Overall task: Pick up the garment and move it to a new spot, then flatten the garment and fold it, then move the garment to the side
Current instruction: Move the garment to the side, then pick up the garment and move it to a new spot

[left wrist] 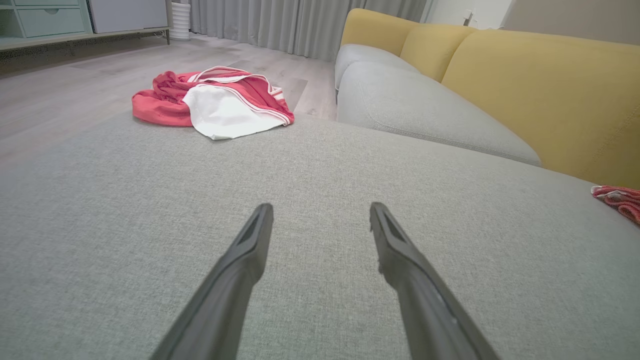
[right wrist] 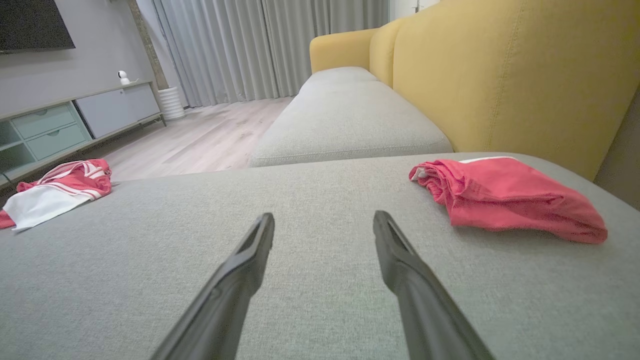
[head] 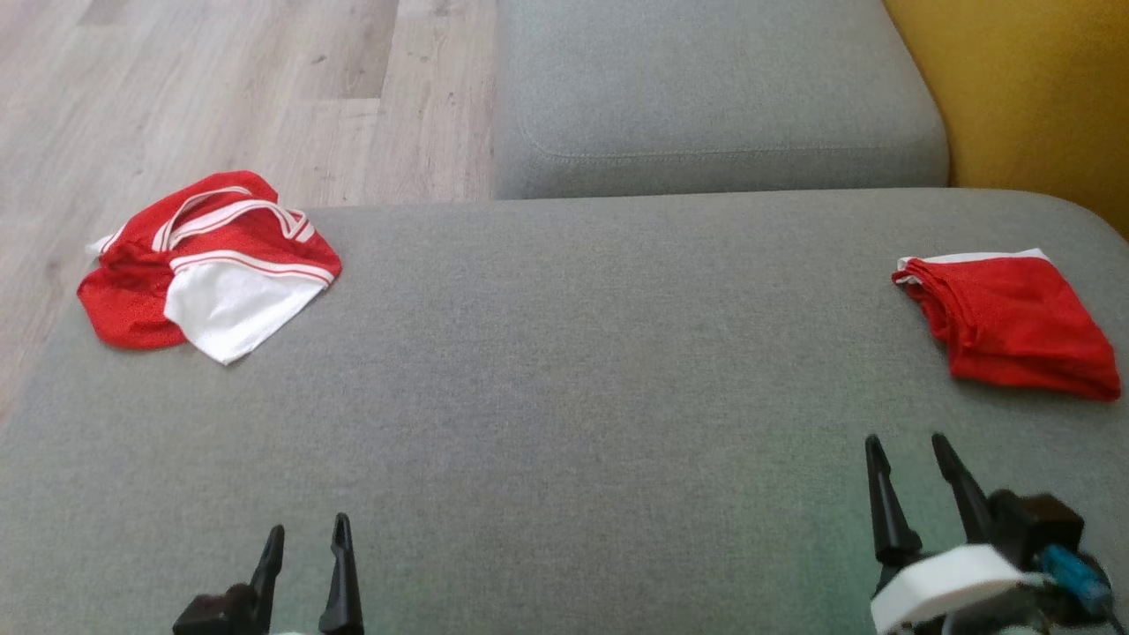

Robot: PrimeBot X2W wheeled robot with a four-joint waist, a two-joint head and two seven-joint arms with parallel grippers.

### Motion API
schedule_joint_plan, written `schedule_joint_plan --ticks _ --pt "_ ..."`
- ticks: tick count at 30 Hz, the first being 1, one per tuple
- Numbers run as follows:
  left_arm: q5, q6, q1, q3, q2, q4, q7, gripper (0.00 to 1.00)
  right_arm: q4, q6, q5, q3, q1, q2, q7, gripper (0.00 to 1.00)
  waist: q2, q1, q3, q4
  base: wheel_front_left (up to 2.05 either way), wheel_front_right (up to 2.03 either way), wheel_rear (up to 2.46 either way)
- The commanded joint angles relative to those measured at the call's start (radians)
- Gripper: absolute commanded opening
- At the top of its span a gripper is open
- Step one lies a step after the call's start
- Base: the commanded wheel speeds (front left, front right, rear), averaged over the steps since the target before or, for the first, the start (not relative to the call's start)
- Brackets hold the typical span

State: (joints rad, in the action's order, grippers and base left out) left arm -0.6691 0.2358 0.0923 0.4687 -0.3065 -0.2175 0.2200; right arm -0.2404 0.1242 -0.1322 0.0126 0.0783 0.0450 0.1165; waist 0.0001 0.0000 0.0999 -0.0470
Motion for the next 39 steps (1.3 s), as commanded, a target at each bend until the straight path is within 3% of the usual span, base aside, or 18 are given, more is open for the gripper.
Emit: schedule_joint_plan --ticks 1,18,24,29,39 --pt "-0.007 -0.014 -0.046 -0.029 -0.021 0.016 0.005 1.0 0.036 0.007 -0.023 -0.026 -0.018 0.005 0.017 1.0 -0.0001 0.0 0.005 0.0 0.0 0.0 0.0" --pt "0.001 -0.024 -0.082 -0.013 -0.012 -0.026 0.013 1.0 0.015 0.007 -0.008 -0.037 -0.006 0.005 0.014 1.0 -0.0001 0.0 0.019 -0.003 0.0 0.0 0.0" --pt "0.003 -0.02 -0.09 -0.015 -0.013 -0.022 0.015 1.0 0.016 0.007 -0.006 -0.033 -0.001 0.005 0.012 1.0 -0.0001 0.0 0.016 -0.034 0.0 0.0 0.0" --pt "0.005 -0.01 -0.098 -0.025 -0.024 -0.014 0.014 1.0 0.022 0.007 -0.02 -0.05 -0.007 0.005 0.018 1.0 -0.0001 0.0 0.012 -0.126 0.0 0.0 0.0" --pt "0.015 0.007 -0.101 -0.04 -0.066 0.034 0.002 1.0 -0.011 0.007 -0.062 -0.095 -0.036 0.005 0.048 1.0 -0.0001 0.0 0.005 -0.376 0.0 0.0 0.0"
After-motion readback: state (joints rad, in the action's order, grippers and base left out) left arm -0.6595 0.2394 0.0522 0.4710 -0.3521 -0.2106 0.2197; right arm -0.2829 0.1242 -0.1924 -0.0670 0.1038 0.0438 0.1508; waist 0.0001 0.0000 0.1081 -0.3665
